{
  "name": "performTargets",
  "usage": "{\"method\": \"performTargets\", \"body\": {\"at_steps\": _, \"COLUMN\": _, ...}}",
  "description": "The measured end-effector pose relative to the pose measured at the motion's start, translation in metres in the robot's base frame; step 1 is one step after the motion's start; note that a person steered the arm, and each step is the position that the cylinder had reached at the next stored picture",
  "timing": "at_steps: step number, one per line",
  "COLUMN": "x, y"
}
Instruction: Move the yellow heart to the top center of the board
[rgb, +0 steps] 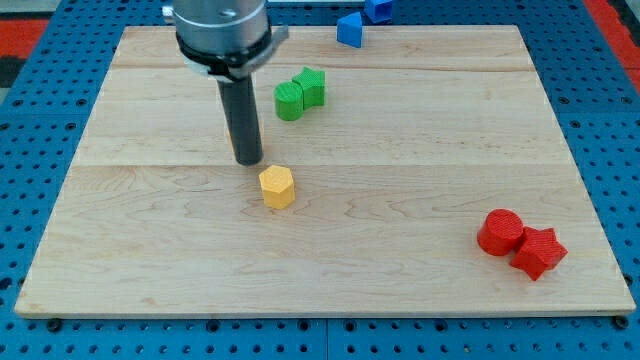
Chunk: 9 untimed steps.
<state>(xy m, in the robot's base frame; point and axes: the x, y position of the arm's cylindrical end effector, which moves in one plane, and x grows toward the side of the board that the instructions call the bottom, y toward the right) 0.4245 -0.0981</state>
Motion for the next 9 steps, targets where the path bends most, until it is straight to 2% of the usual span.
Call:
{"method": "performTargets", "body": {"at_steps": 1, "x": -0.029, "y": -0.022}}
{"method": "performTargets", "body": {"at_steps": 2, "x": -0.05, "y": -0.017}}
{"method": "performTargets", "body": {"at_steps": 3, "x": -0.025, "y": -0.036}}
{"method": "performTargets", "body": {"at_steps": 4, "x": -0.018, "y": -0.033}}
{"method": "performTargets", "body": {"at_steps": 6, "x": -0.04, "y": 0.005}}
{"method": "performTargets", "body": {"at_steps": 8, "x": -0.122, "y": 0.0}}
{"method": "performTargets", "body": {"at_steps": 9, "x": -0.149, "y": -0.004}}
